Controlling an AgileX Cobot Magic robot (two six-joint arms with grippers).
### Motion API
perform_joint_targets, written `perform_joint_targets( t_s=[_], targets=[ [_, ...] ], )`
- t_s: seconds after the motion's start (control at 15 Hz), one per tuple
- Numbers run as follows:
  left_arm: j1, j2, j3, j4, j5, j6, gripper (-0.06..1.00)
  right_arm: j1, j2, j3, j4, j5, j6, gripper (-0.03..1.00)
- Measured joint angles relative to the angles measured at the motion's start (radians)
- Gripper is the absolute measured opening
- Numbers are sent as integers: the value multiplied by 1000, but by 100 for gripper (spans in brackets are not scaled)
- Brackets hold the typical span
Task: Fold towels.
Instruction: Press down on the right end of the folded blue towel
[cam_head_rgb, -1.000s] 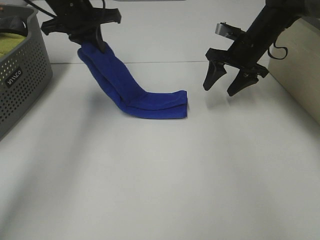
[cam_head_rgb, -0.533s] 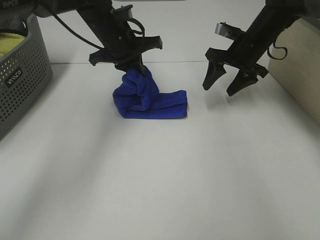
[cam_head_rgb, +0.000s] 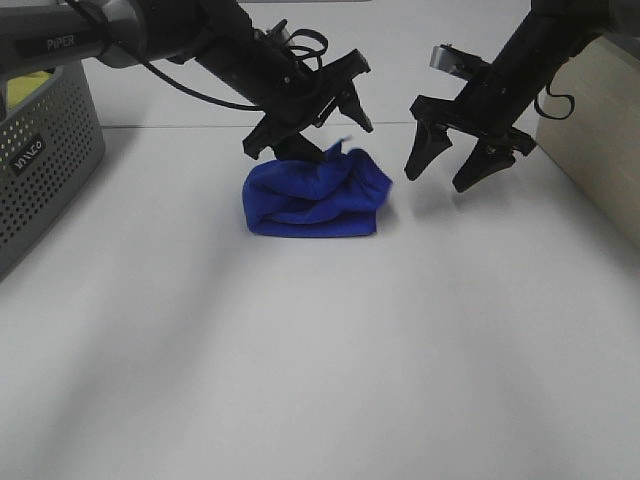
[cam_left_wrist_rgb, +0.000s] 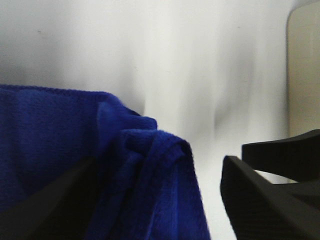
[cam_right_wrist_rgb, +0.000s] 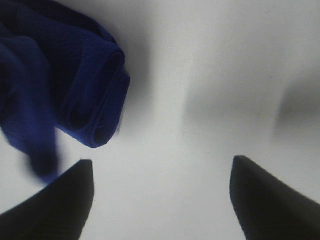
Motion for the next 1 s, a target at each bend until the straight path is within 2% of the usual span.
perform_joint_targets(
  t_s=[0.13,0.27,0.4,0.53,0.67,1.0],
  targets=[
    [0,0,0,-80,0,31,69,0,0,-14,3,18,0,74],
    [1,-10,0,-101,2,113,69,0,0,-61,23,24,-1,74],
    [14,-53,0,-61,3,239,69,0,0,-115,63,25,-1,74],
    [58,-113,0,19,3,305,69,1,-14,-127,199,24,-3,74],
    [118,-169,0,102,3,314,69,32,-18,-127,333,24,-38,74],
    [213,-224,0,135,3,309,69,197,0,-113,468,29,-126,74]
  ],
)
